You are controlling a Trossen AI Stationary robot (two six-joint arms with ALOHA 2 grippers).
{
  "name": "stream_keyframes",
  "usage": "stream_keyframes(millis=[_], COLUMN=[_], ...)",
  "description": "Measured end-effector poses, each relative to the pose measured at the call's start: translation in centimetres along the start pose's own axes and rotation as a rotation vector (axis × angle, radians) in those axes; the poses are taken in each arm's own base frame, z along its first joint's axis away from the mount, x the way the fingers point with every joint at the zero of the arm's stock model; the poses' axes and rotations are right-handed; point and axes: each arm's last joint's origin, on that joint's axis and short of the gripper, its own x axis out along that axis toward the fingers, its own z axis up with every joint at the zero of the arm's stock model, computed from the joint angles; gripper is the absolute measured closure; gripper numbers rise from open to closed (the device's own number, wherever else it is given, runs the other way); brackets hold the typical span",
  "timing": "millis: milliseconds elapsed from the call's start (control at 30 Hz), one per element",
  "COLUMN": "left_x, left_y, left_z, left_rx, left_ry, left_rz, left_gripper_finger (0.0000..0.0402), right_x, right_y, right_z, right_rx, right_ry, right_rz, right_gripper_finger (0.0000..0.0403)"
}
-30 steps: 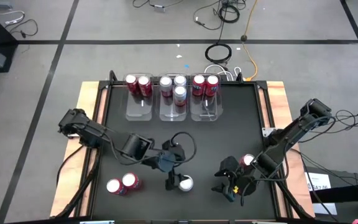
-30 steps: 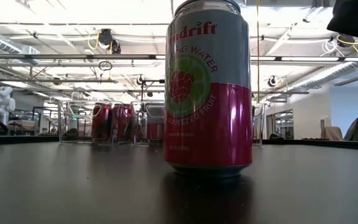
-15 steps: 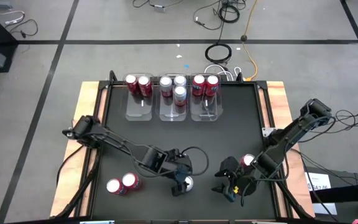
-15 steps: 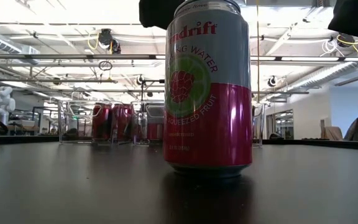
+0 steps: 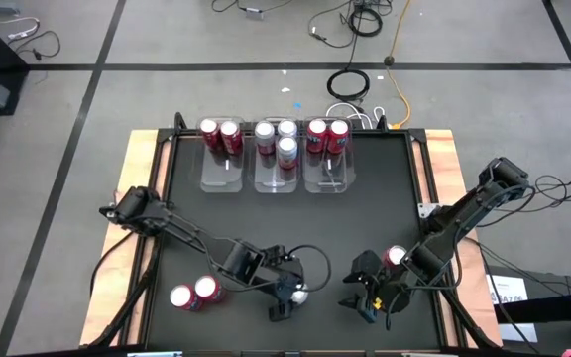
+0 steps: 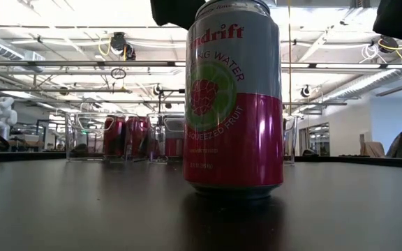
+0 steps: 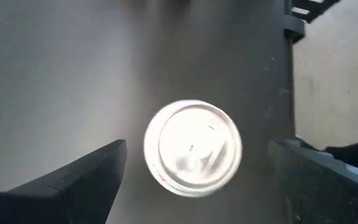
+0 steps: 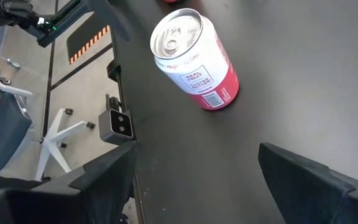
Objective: Sort soda cans
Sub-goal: Put the pink soda can into the center transparent bin
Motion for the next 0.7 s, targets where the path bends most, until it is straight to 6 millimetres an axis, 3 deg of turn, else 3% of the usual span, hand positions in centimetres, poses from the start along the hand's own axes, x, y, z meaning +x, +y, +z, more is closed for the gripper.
stream_keyframes(millis=[700], left_x=[1.9], left_y=[-0.3], left_z=[-0.6], left_rx=[0.046], left_ry=[0.007], left_rz=[0.039], left_gripper_finger=[0.0002], right_x=[0.0], right_y=[0.0], right_z=[0.0], right_rx=[-0.019], right_ry=[0.0], right_rz=[0.0], right_gripper_finger=[0.0074])
